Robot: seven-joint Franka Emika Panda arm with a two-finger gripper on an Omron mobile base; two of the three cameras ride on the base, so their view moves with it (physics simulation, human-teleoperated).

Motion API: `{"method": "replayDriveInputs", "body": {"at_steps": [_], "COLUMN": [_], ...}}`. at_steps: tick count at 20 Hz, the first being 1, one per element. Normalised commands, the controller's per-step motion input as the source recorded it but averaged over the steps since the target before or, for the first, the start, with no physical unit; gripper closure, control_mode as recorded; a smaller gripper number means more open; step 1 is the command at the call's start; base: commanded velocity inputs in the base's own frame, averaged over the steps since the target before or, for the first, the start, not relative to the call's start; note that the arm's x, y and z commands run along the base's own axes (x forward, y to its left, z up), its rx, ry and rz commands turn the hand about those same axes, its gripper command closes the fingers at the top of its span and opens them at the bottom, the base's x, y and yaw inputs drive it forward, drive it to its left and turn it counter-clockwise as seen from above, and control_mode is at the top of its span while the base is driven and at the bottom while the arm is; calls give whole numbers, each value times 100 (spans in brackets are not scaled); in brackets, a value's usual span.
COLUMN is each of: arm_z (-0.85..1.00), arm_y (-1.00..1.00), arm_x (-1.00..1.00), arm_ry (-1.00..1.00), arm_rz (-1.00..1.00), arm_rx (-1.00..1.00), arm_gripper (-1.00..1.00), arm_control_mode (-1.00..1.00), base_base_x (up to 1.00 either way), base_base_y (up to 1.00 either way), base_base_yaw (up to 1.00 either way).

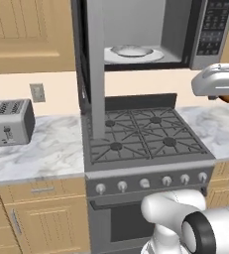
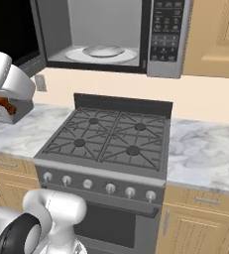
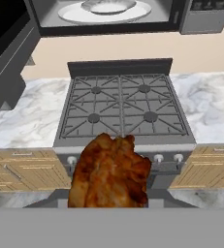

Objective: Transport the chicken drumstick from the fridge to the microwave and turn on the microwave.

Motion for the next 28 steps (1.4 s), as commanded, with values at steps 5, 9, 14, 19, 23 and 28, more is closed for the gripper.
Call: {"method": "replayDriveInputs", "body": {"at_steps": [5, 9, 14, 19, 23, 28], "arm_z": [0, 0, 0, 0, 0, 0], "arm_y": [0, 0, 0, 0, 0, 0], "arm_x": [0, 0, 0, 0, 0, 0], "arm_ry": [0, 0, 0, 0, 0, 0], "arm_rz": [0, 0, 0, 0, 0, 0], "arm_rx": [0, 0, 0, 0, 0, 0], "arm_gripper": [100, 100, 100, 100, 100, 100], "arm_control_mode": [100, 100, 100, 100, 100, 100], "base_base_x": [1, 16, 25, 33, 45, 47], "base_base_y": [2, 0, 0, 0, 0, 0], "base_base_yaw": [19, 5, 0, 0, 0, 0]}}
